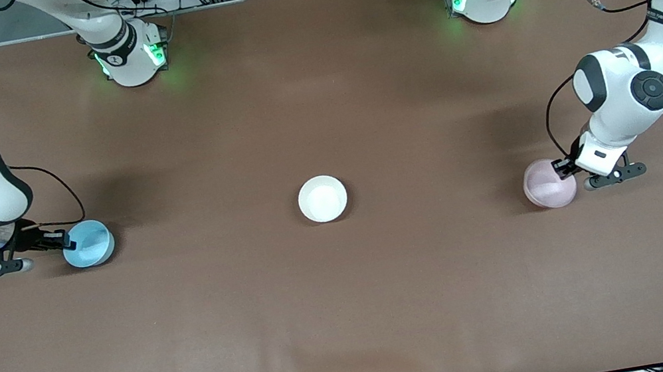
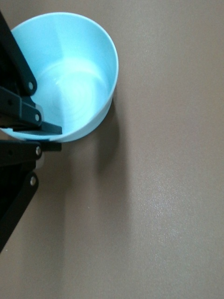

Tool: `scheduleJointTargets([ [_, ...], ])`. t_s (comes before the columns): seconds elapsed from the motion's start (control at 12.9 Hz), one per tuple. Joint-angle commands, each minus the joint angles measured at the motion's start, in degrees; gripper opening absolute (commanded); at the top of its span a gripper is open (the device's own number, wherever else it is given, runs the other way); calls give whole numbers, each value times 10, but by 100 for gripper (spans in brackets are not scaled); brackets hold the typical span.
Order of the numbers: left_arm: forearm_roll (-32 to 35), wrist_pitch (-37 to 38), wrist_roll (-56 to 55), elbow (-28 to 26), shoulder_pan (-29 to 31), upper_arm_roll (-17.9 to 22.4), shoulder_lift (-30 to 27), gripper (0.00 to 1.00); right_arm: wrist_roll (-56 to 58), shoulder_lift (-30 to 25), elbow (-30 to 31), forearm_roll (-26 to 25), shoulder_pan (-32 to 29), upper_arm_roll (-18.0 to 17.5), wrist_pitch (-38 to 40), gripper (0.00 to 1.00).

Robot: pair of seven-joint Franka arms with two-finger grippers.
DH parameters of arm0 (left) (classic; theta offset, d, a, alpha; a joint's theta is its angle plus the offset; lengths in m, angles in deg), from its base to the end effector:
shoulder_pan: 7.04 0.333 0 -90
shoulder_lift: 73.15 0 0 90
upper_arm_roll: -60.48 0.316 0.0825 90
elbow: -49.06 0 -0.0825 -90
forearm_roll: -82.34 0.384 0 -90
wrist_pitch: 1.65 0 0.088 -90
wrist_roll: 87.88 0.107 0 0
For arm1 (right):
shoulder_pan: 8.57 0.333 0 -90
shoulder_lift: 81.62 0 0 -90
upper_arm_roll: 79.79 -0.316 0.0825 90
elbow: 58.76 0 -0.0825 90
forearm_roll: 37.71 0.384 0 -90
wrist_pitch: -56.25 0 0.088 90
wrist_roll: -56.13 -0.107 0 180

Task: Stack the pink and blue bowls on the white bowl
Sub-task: 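Close both grippers on the blue and pink bowl rims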

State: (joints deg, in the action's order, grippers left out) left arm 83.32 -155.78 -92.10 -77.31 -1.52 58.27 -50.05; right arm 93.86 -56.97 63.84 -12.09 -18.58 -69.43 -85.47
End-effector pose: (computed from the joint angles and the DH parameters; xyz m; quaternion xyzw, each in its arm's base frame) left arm 0.5615 0.0317 0.2031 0.9974 0.0599 0.0408 0.0038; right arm 0.5259 -0.1979 0.1963 -0.9947 0.0238 -0.0117 0.0992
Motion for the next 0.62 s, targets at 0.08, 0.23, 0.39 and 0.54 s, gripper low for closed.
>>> scheduleJointTargets([
  [0.08, 10, 8, 0, 0, -5, -11, -39, 0, 38, 4, -10, 22, -8, -5, 0, 0],
  [0.23, 10, 63, -4, 13, -5, -35, -69, 0, 39, 2, -30, 22, -12, -3, 43, 0],
  [0.39, 9, 113, -24, 29, -5, -66, -97, 0, 40, 2, -48, 21, -19, 0, 81, 0],
  [0.54, 4, 162, -74, 55, -5, -111, -105, 0, 40, 1, -53, 21, -18, 6, 91, 0],
])
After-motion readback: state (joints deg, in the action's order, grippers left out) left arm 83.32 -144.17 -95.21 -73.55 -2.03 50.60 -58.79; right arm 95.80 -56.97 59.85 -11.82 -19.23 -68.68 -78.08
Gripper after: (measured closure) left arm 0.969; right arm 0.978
